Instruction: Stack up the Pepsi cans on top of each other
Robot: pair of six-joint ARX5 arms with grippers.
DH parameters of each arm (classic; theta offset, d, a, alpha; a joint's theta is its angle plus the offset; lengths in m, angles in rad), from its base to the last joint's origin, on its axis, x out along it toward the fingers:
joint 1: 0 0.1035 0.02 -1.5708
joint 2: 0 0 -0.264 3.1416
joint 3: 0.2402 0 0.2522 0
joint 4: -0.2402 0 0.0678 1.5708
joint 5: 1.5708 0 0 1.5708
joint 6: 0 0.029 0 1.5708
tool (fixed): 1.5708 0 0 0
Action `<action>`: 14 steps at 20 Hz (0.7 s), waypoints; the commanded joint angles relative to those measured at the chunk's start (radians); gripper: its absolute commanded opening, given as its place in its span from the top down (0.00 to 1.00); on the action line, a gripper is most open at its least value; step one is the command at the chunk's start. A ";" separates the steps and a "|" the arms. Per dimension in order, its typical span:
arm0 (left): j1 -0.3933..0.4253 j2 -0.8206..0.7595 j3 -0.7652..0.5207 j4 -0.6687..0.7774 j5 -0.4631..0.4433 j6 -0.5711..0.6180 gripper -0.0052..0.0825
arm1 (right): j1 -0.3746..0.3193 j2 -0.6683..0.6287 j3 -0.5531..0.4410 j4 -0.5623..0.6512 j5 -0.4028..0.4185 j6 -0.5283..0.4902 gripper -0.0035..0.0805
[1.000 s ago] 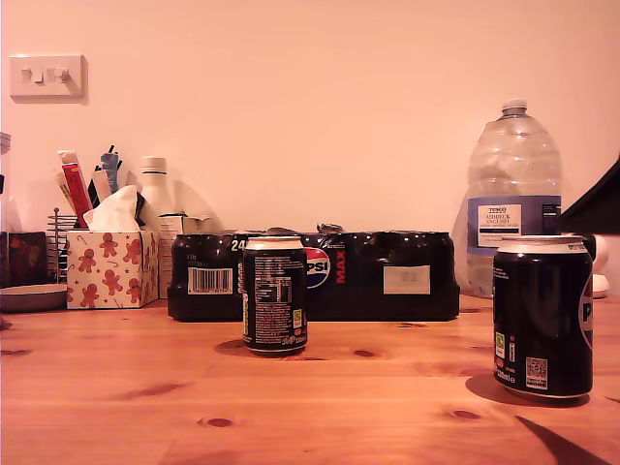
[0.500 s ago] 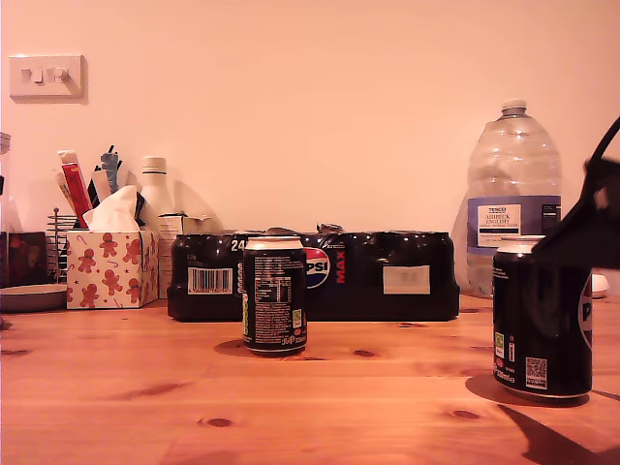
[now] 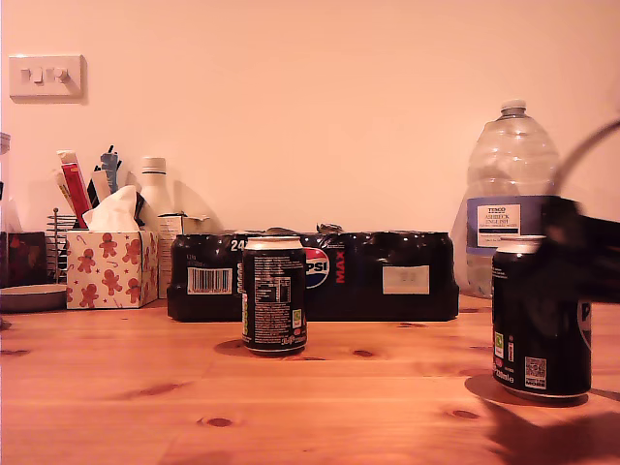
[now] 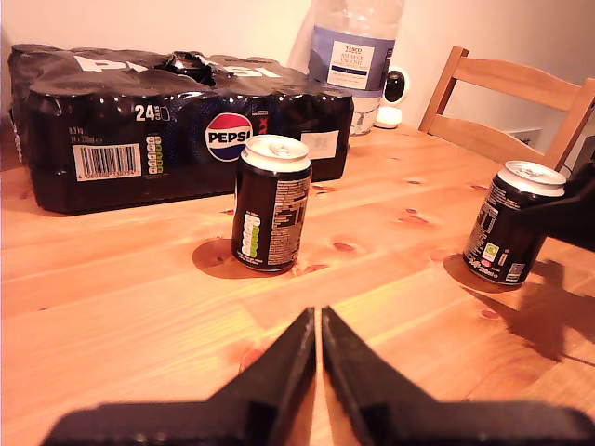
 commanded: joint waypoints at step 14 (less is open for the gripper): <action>-0.002 0.005 -0.017 -0.032 -0.003 0.013 0.93 | 0.011 0.069 0.074 0.055 -0.004 -0.001 0.64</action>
